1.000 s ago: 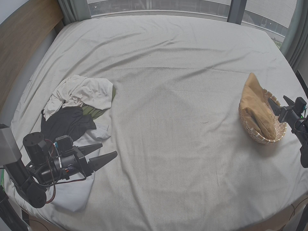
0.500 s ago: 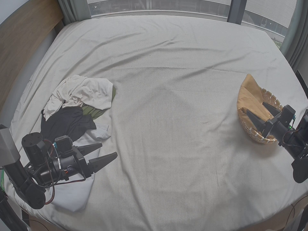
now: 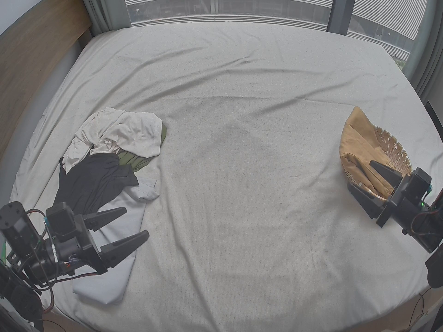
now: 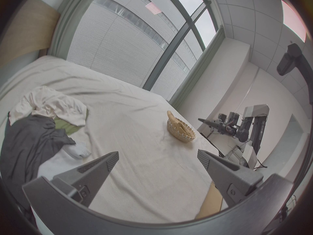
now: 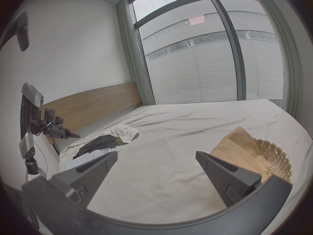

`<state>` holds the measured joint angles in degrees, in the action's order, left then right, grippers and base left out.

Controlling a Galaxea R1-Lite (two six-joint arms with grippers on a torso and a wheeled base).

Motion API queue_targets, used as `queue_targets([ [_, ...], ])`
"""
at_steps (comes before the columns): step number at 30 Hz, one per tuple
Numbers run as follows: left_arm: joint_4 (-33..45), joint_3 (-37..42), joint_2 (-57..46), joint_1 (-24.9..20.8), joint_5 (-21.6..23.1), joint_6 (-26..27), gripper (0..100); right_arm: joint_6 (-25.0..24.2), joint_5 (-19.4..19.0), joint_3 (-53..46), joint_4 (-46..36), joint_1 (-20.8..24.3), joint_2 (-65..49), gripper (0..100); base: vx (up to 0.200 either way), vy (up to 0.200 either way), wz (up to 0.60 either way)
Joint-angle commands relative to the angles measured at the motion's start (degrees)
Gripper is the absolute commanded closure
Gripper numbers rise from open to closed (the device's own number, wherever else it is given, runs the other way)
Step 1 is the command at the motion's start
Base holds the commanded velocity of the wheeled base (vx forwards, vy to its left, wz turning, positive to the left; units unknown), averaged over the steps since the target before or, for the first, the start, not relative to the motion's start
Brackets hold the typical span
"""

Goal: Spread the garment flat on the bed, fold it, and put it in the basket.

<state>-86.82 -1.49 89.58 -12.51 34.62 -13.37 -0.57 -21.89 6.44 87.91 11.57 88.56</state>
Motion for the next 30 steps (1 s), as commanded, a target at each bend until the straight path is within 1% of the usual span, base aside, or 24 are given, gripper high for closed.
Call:
queue_targets([
  [1, 7.54, 1.49, -17.42, -0.06, -2.28, -2.80, 0, -1.36, 0.10, -6.44, -0.28, 1.61, -7.35, 0, 0.000, 0.000, 0.00],
  [2, 7.81, 1.49, -17.86, -0.06, -2.28, -2.80, 0, -1.45, 0.10, -6.44, -0.37, 1.61, -7.53, 0, 0.000, 0.000, 0.00],
  [4, 15.19, 1.49, -26.21, -0.24, -2.28, -3.50, 0, -1.89, 0.36, -6.44, -0.89, 1.79, -11.13, 0, 0.000, 0.000, 0.00],
  [5, 16.51, 1.49, -27.35, -0.32, -2.28, -3.59, 0, -1.98, 0.45, -6.44, -0.98, 1.88, -11.48, 0, 0.000, 0.000, 0.00],
  [9, 29.08, 1.49, -38.34, -0.06, -2.19, -4.47, 0, -2.06, 1.24, -6.44, -4.15, 1.88, -15.70, 0, 0.000, 0.000, 0.00],
  [10, 29.52, 1.49, -38.69, -0.06, -2.19, -4.56, 0, -2.06, 1.24, -6.44, -4.32, 1.88, -15.79, 0, 0.000, 0.000, 0.00],
  [11, 34.70, 1.40, -44.05, -0.06, -2.19, -5.61, 0, -2.15, 1.33, -6.44, -7.13, 1.88, -18.43, 0, 0.000, 0.000, 0.00],
  [13, 37.25, 1.40, -47.13, -0.06, -2.19, -6.23, 0, -2.15, 1.42, -6.44, -8.80, 1.88, -20.01, 0, 0.000, 0.000, 0.00],
  [14, 40.59, 1.22, -50.82, -0.06, -2.28, -6.67, 0, -2.24, 1.50, -6.44, -11.09, 1.79, -22.47, 0, 0.000, 0.000, 0.00],
  [15, 41.73, 1.14, -52.14, -0.06, -2.28, -6.75, 0, -2.24, 1.50, -6.44, -11.97, 1.79, -23.26, 0, 0.000, 0.000, 0.00],
  [16, 44.90, 0.87, -55.21, -0.06, -2.28, -6.75, 0, -2.50, 1.59, -6.44, -13.90, 1.70, -25.46, 0, 0.000, 0.000, 0.00],
  [17, 45.86, 0.87, -56.09, -0.06, -2.28, -6.84, 0, -2.59, 1.59, -6.44, -14.52, 1.61, -26.16, 0, 0.000, 0.000, 0.00],
  [19, 51.23, 0.78, -60.40, -0.06, -2.28, -6.84, 0, -2.85, 1.77, -6.44, -18.12, 1.26, -30.03, 0, 0.000, 0.000, 0.00],
  [21, 54.92, 0.26, -63.47, -0.06, -2.28, -6.93, 0, -2.94, 2.56, -6.44, -21.46, 1.26, -33.28, 0, 0.000, 0.000, 0.00],
  [22, 54.92, 0.26, -63.47, -0.06, -2.28, -6.93, 0, -2.94, 2.56, -6.44, -21.46, 1.26, -33.28, 0, 0.000, 0.000, 0.00],
  [23, 58.70, -0.62, -66.37, -0.06, -2.28, -7.28, 0, -3.12, 3.53, -6.44, -24.63, 1.26, -36.45, 0, 0.000, 0.000, 0.00],
  [24, 60.81, -1.24, -68.13, -0.06, -2.28, -7.81, 0, -3.47, 3.79, -6.35, -26.47, 1.26, -38.20, 0, 0.000, 0.000, 0.00],
  [25, 60.81, -1.24, -68.13, -0.06, -2.28, -7.81, 0, -3.47, 3.79, -6.35, -26.47, 1.26, -38.20, 0, 0.000, 0.000, 0.00],
  [27, 65.64, -2.38, -71.82, -0.06, -2.28, -8.42, 0, -3.65, 3.79, -6.35, -30.43, 0.65, -42.33, 0, 0.000, 0.000, 0.00],
  [29, 66.61, -2.56, -72.53, -0.06, -2.37, -8.42, 0, -3.65, 3.88, -6.26, -31.30, 0.30, -43.21, 0, 0.000, 0.000, 0.00],
  [30, 68.80, -3.17, -74.72, 0.03, -2.63, -8.42, 0, -3.65, 3.70, -6.17, -33.59, -1.64, -45.94, 0, 0.000, 0.000, 0.00],
])
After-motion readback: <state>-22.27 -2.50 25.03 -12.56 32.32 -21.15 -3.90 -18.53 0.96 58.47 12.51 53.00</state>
